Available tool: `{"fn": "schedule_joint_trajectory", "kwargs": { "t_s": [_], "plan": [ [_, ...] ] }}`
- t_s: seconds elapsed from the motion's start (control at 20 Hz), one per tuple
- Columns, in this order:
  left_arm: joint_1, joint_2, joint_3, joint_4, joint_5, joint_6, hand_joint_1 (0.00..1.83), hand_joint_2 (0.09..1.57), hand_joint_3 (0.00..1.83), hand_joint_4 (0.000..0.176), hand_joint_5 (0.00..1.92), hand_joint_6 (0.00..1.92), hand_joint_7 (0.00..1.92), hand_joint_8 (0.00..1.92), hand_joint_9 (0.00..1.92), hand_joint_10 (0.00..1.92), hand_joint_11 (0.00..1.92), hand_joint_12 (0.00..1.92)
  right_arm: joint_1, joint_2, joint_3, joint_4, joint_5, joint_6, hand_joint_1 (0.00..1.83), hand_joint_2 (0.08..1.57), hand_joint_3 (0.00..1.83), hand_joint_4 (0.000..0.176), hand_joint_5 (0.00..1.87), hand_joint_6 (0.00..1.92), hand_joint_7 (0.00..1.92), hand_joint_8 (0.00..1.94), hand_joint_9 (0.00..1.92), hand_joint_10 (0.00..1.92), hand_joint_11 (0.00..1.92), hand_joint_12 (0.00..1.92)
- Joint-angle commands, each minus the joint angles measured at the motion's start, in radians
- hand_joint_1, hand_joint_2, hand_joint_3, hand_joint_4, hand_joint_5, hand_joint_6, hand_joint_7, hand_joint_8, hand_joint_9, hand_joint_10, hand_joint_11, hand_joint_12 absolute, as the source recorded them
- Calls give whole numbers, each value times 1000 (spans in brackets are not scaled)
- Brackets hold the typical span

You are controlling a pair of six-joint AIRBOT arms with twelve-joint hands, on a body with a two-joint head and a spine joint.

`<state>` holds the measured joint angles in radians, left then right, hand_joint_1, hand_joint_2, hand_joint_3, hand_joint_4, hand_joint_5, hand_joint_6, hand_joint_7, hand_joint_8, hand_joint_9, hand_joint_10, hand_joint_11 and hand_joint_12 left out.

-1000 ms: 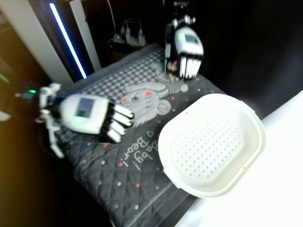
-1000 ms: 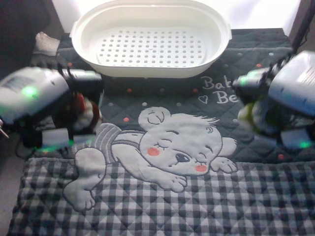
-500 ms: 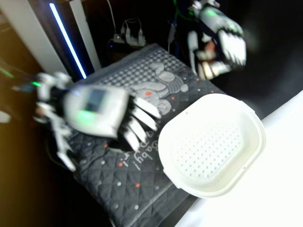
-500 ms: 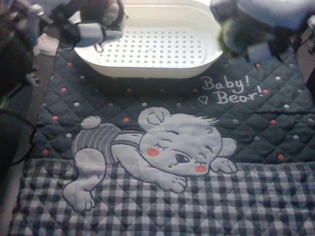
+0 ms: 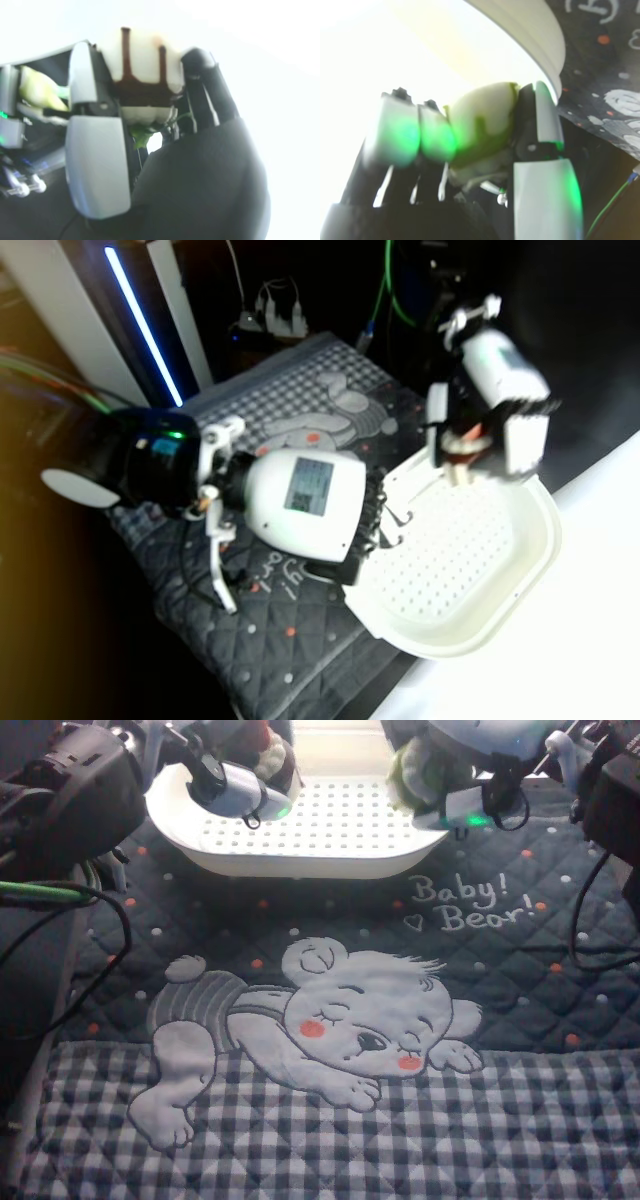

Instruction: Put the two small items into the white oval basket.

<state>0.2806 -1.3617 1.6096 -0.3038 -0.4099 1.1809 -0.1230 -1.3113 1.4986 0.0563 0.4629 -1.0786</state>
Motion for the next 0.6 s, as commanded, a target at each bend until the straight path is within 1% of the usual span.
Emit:
{"fn": "schedule_joint_trajectory", "kwargs": {
  "t_s": [0.0,0.05,0.1,0.15,0.2,0.25,0.3,0.35,0.4,0.45,0.5,0.55],
  "plan": [
    [-6,8,10,2,-118,-4,970,1190,0,46,263,418,299,382,158,869,14,1641,11,11,5,1,119,-6,926,1226,0,0,160,1153,292,1118,370,1526,395,1888],
    [-5,9,10,2,-114,-4,837,1173,0,66,185,176,229,142,98,585,2,1411,11,11,4,1,115,-6,766,1235,0,0,126,667,237,668,181,1171,78,1647],
    [-5,11,9,2,-112,-4,745,1167,0,98,120,54,138,35,74,373,0,1283,11,12,4,1,112,-6,654,1248,1,17,138,369,243,364,103,955,15,1426],
    [-5,17,6,1,-114,-2,696,1148,0,128,6,1,5,0,22,55,0,546,11,12,2,1,112,-6,435,1259,1,40,24,60,118,54,37,531,0,1123],
    [-5,19,4,-3,-114,3,696,1148,0,128,6,1,5,0,22,55,0,546,11,12,2,1,112,-6,435,1259,1,40,24,60,118,54,37,531,0,1123],
    [-4,21,3,-10,-112,12,664,1146,1,126,0,0,0,0,4,10,0,348,11,12,1,1,111,-6,406,1240,0,55,4,11,65,12,30,389,0,1051],
    [-4,22,2,-17,-109,20,648,1123,0,136,0,0,0,0,0,1,0,69,11,12,0,0,110,-6,388,1234,0,59,0,1,35,2,49,288,0,948],
    [-2,23,2,-23,-108,23,629,1112,0,160,0,0,0,0,0,0,0,13,11,12,-1,0,108,-6,348,1239,1,56,0,0,6,0,24,184,0,871],
    [-1,28,-1,-25,-108,24,591,1105,0,173,0,0,0,0,0,0,0,2,11,12,-4,0,108,-6,353,1246,1,56,0,0,0,0,16,122,0,807],
    [1,32,-4,-28,-108,26,587,1095,0,175,0,0,0,0,0,0,0,0,11,12,-7,0,108,-6,379,1253,3,44,0,0,0,0,6,101,0,802],
    [2,36,-7,-39,-108,35,580,1085,0,176,0,0,0,0,0,0,0,0,11,12,-11,0,108,-6,396,1258,2,43,0,0,0,0,6,79,0,776],
    [6,39,-6,-51,-104,41,569,1068,0,176,0,0,0,0,0,0,0,0,11,13,-15,0,108,-6,389,1255,0,41,0,0,0,0,28,81,0,875]
  ]
}}
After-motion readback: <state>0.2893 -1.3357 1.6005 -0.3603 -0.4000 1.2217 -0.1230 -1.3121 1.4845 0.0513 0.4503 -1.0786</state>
